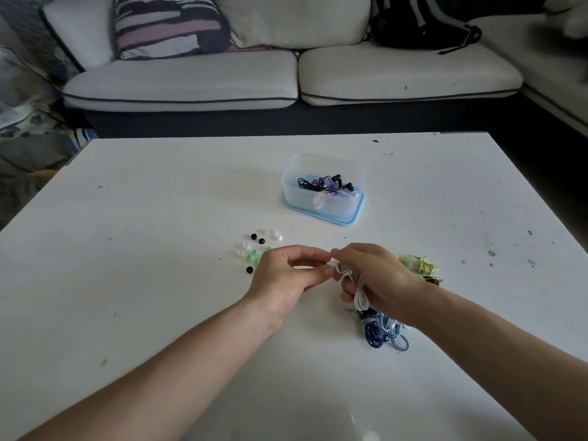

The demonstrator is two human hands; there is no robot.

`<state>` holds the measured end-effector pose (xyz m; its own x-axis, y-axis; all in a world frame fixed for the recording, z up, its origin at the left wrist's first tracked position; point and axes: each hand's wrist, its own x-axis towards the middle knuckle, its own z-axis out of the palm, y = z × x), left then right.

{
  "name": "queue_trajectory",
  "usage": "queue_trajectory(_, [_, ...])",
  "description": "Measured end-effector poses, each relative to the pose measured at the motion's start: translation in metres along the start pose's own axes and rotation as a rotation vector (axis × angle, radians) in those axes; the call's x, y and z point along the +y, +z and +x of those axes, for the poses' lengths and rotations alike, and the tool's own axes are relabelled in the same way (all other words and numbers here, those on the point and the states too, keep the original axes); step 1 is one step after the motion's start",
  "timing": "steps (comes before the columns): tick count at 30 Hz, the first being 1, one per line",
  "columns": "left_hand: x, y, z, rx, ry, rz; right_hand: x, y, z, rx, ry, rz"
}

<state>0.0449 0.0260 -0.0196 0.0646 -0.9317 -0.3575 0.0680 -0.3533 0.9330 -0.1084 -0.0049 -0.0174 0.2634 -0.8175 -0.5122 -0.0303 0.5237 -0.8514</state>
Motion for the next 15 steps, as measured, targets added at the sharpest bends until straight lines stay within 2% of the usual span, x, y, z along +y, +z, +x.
queue_trajectory(7, [-0.002,-0.001,0.012,0.000,0.010,-0.043,0.004,-0.005,0.006,-0.073,-0.110,-0.009])
queue_trajectory(11, [0.001,-0.007,0.025,-0.029,0.044,0.058,0.004,-0.009,0.010,-0.035,-0.119,0.020])
queue_trajectory(13, [0.005,-0.019,0.043,-0.009,0.120,0.203,0.003,-0.011,0.012,0.005,-0.108,0.067])
queue_trajectory(15, [0.008,-0.037,0.069,0.133,0.260,0.555,0.001,-0.014,0.014,0.044,-0.116,0.087])
